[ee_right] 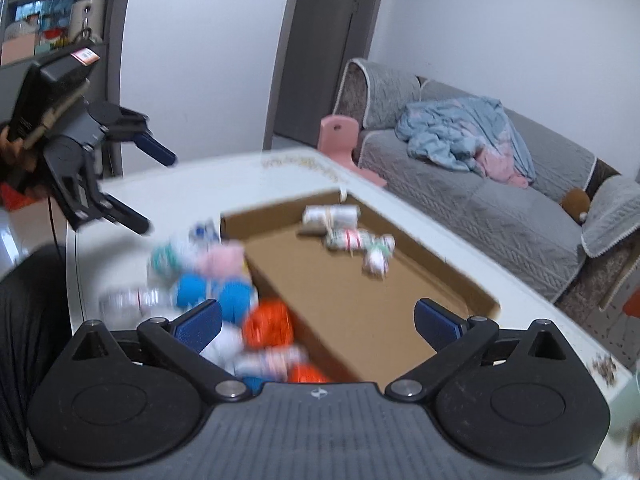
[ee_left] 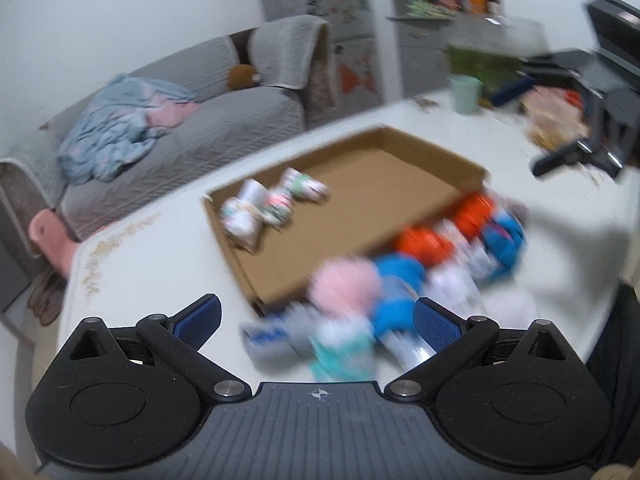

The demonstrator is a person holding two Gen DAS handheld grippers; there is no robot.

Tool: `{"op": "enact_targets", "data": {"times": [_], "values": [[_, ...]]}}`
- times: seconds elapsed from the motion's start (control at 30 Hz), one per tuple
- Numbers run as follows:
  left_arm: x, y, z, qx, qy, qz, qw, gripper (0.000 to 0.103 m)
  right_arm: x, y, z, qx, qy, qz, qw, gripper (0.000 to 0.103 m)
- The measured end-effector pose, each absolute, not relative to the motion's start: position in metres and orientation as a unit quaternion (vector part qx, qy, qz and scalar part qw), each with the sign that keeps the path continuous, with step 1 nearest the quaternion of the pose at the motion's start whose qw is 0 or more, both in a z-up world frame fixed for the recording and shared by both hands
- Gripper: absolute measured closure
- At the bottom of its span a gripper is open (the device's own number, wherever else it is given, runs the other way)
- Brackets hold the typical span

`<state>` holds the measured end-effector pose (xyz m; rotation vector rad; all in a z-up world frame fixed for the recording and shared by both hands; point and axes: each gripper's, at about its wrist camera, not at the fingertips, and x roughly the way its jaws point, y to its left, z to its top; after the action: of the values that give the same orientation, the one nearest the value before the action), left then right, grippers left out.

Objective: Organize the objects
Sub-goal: 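Move both tools back over the pile of bundles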

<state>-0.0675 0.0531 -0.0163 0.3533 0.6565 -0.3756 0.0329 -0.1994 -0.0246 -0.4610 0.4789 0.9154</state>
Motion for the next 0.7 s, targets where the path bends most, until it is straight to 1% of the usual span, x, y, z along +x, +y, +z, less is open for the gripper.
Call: {"op": "enact_targets", "data": {"times": [0.17, 0.33, 0.53, 0.6, 0.67, 0.7], "values": [[-0.099, 0.038, -0.06, 0.173, 0.342, -0.229, 0.895, 0.001, 0.037, -0.227, -0.067, -0.21, 0.256, 0.426, 0.842, 0.002], [-0.119, 0.023, -0.097, 0.174, 0.355, -0.26, 0.881, 0.001, 0.042, -0.242, -0.098, -0.224, 0.257, 0.436, 0.833, 0.004], [-0.108, 0.023, -0.108, 0.14, 0.363, -0.265, 0.882, 0.003, 0.057, -0.245, -0.115, -0.199, 0.271, 0.449, 0.828, 0.008], [-0.106, 0.024, -0.109, 0.134, 0.358, -0.266, 0.885, 0.004, 0.06, -0.244, -0.119, -0.198, 0.272, 0.453, 0.825, 0.011], [-0.103, 0.023, -0.109, 0.13, 0.354, -0.27, 0.886, 0.007, 0.061, -0.244, -0.125, -0.203, 0.279, 0.458, 0.819, 0.022], [-0.101, 0.023, -0.108, 0.124, 0.353, -0.273, 0.886, 0.012, 0.062, -0.247, -0.126, -0.196, 0.28, 0.463, 0.818, 0.023]]}}
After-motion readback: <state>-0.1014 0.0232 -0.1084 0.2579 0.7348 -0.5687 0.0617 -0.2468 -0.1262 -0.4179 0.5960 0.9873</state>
